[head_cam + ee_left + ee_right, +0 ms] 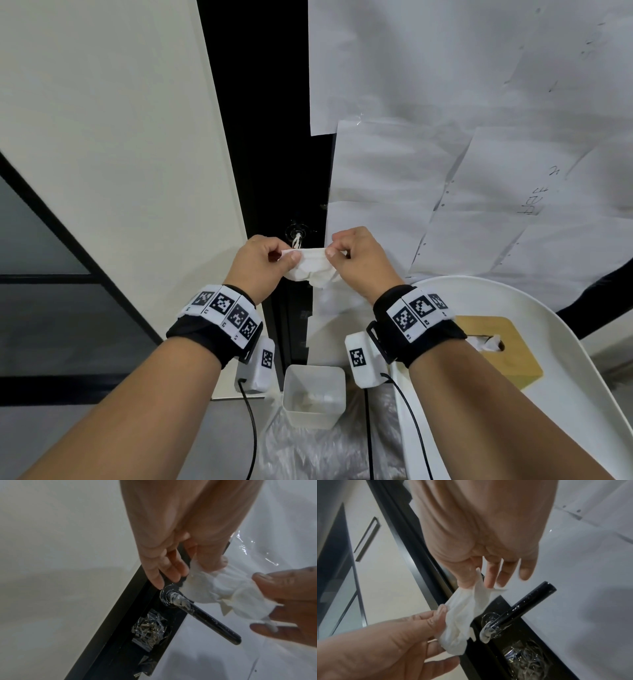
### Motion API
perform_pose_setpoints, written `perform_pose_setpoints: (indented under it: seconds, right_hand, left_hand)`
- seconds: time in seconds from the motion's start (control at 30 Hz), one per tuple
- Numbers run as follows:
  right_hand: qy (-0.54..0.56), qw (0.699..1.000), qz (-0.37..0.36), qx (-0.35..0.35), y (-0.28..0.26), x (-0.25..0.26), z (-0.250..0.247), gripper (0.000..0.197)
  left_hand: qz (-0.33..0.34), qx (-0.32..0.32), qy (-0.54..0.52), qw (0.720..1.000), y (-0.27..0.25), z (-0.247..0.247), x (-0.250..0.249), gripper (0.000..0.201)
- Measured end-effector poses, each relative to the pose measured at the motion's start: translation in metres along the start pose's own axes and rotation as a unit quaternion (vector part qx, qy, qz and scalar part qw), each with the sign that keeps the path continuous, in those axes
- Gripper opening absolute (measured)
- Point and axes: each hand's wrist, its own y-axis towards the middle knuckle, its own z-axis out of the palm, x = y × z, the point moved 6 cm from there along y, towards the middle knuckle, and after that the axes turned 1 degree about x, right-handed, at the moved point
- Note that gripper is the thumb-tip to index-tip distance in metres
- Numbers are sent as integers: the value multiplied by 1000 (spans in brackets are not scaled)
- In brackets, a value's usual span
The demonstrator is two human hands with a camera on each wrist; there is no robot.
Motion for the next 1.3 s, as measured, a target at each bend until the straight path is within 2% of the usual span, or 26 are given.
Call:
perform_pose_setpoints:
  seconds: [0.1, 0.2, 0.23, 0.33, 0.4, 0.5, 0.6, 0.7, 0.8, 0.9, 1.0, 1.13, 1.2, 1.3]
  right_hand:
    - [-9, 1000, 5, 11, 2, -3, 4, 23]
    - [-21, 1000, 14, -17, 7, -6, 1, 16]
    - [-16, 1000, 10, -24, 8, -6, 0, 19]
    - [96, 993, -10, -61, 6, -3, -3, 36]
    - [164, 983, -20, -78, 3, 3, -2, 38]
    - [168, 984, -39, -50, 2, 11, 6, 41]
    - [153, 987, -39, -13, 1, 14, 18, 47]
    - [151, 988, -32, 25, 1, 15, 28, 48]
    - [151, 987, -37, 38, 0, 19, 29, 44]
    - [160, 987, -23, -11, 0, 16, 15, 40]
    - [105, 993, -7, -49, 1, 6, 4, 36]
    - [66, 996, 37, 42, 1, -4, 18, 29]
    - [66, 995, 48, 55, 0, -4, 19, 14]
    - [77, 994, 81, -16, 7, -12, 2, 13]
  left_hand:
    - [-6, 13, -14, 1000, 1, 1, 0, 15]
    - [-11, 14, -47, 999, 2, 3, -1, 15]
    - [-17, 14, -63, 998, 2, 4, -2, 15]
    - [-49, 8, -100, 994, 4, 6, 2, 20]
    - [-71, 1, -123, 990, 3, 8, 2, 22]
    - [-109, 11, -185, 977, 2, 14, 0, 22]
    - [-100, 43, -220, 969, 0, 19, -7, 11]
    - [-90, 11, -205, 975, -1, 14, -6, 10]
    - [-90, -18, -200, 975, -1, 11, -3, 8]
    - [-88, -39, -184, 978, 0, 8, -1, 3]
    - [-83, -5, -188, 979, 3, 9, -3, 5]
    - [-69, 34, -180, 981, 4, 12, -5, 10]
    - [-64, 14, -167, 984, 5, 10, -3, 7]
    - [-69, -60, -163, 982, 8, 0, 2, 8]
